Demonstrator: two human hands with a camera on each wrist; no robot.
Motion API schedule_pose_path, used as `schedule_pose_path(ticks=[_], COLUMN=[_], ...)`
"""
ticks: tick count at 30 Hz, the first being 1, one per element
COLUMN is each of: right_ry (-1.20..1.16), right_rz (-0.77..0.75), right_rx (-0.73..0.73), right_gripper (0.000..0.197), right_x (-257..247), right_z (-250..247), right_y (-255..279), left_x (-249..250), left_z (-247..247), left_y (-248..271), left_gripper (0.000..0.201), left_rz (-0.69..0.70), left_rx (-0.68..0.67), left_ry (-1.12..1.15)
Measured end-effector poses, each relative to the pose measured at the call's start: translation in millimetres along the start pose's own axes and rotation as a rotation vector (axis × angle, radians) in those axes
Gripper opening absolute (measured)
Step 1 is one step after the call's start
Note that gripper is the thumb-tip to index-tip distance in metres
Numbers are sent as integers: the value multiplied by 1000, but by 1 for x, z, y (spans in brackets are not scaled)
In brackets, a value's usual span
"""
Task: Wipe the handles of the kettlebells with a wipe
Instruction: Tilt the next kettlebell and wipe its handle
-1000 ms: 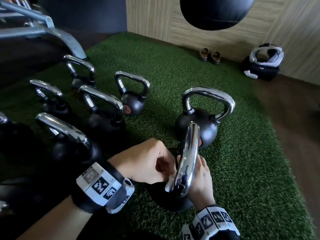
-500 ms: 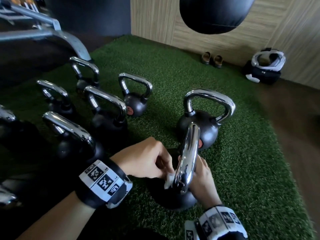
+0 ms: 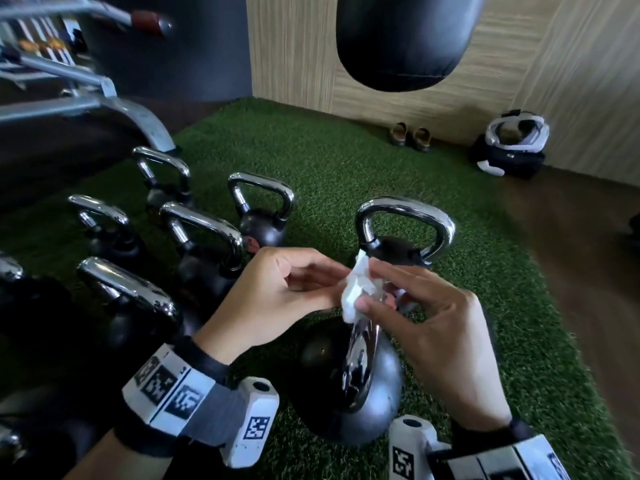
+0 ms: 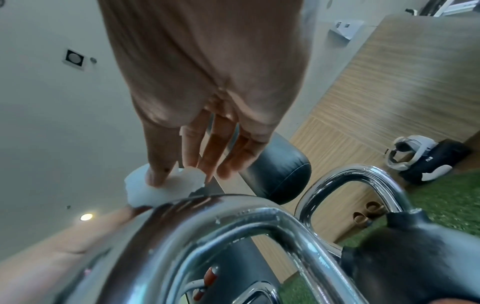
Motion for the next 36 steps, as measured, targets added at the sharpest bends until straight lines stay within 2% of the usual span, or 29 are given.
schedule_pose_path(ticks=[3,7,9,11,13,14,15,17,19,21,24,31,34,36], right_ry=[-47,-65,-59,-61,-55,-41,-26,8,44,52,55,-10,-53,-29], right_rz=[-25,-13,10,50,113,148,182,228,253,274,287,423,489,487], right_rx=[2,55,128,218,266,273,276,274,264,259,248,195,155,116], right_gripper=[34,27,24,21,19,18,18,17,17,18,21,15,21,24], right_x=[3,12,19,33,51,60,68,80,89,97,109,146,167,173], right_z=[2,0,-12,-28,-38,-40,-41,-40,-37,-33,-28,-13,-4,1], right_y=[1,2,4,8,14,17,20,26,29,31,32,32,23,12], left_x=[1,-12,-32,-60,-99,-117,-132,-146,-146,-135,-126,-108,-94,-94], left_z=[5,8,3,9,28,38,50,70,82,87,88,85,82,81], left_y=[1,0,1,7,19,25,27,26,23,23,22,10,0,-9], left_gripper=[30,48,62,84,120,137,149,159,160,154,142,121,109,106], left_rz=[-40,-137,-204,-286,-390,-427,-423,-325,-242,-195,-146,-81,-12,-48], left_rx=[-8,-70,-155,-368,-604,-675,-705,-655,-524,-383,-294,-292,-304,-347], left_ry=[-39,99,-16,-293,-477,-523,-552,-645,-785,-800,-790,-693,-588,-557])
Point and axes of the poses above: each hand's wrist, its own y-axis away from the middle knuckle, its own z-axis out of the palm, x = y × z, the point moved 8 cm from there along -y, towards the middle knuckle, and after that the axes turned 13 degrees about -x, right-handed, at the moved point
